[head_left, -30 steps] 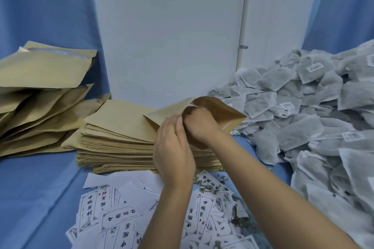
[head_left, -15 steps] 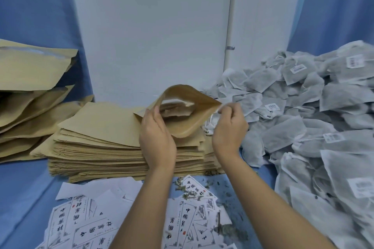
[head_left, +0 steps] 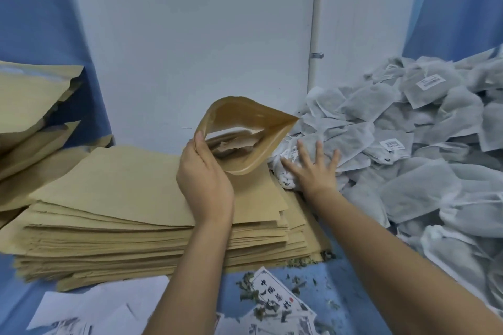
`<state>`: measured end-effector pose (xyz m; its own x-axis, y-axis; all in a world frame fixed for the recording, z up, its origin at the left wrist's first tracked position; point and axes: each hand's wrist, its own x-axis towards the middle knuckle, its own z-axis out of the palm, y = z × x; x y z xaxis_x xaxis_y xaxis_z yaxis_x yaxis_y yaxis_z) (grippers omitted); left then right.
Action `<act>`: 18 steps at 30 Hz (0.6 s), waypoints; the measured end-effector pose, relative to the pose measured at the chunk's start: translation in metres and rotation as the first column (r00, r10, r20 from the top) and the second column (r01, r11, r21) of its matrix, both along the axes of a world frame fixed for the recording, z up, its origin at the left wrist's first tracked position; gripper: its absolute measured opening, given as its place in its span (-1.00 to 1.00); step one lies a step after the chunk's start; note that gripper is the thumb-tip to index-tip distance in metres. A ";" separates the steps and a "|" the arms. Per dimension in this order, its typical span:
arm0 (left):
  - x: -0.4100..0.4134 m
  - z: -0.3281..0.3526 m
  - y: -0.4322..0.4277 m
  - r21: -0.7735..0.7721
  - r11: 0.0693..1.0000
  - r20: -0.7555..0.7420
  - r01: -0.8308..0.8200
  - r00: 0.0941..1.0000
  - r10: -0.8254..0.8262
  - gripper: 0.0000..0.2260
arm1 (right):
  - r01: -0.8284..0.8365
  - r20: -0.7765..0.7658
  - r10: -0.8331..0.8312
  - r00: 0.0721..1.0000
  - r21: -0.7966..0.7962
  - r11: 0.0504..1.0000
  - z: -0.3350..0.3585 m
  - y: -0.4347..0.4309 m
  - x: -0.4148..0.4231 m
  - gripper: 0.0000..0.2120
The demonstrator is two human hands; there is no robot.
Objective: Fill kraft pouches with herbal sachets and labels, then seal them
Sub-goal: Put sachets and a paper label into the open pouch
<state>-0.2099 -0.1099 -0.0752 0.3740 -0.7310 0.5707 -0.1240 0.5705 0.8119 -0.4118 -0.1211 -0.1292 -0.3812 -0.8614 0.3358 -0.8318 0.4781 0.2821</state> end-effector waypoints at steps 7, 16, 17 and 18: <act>-0.008 -0.003 -0.008 0.026 1.000 -0.040 0.010 0.999 -0.009 -0.62 | 0.010 -0.047 -0.009 0.999 0.022 1.000 0.000 -0.021 -0.009 -0.58; -0.003 0.004 0.004 0.047 0.999 -0.085 0.026 0.996 -0.022 -0.63 | -0.097 0.148 0.119 0.982 -0.145 0.985 0.031 0.011 -0.005 -0.55; -0.002 0.005 0.006 0.044 0.999 -0.084 0.025 0.996 -0.021 -0.63 | -0.097 0.210 0.140 0.968 -0.203 0.974 0.034 0.014 -0.002 -0.58; 0.000 0.007 0.010 0.043 0.999 -0.086 0.023 0.996 -0.020 -0.63 | -0.096 0.266 0.168 0.949 -0.263 0.960 0.039 0.020 0.002 -0.64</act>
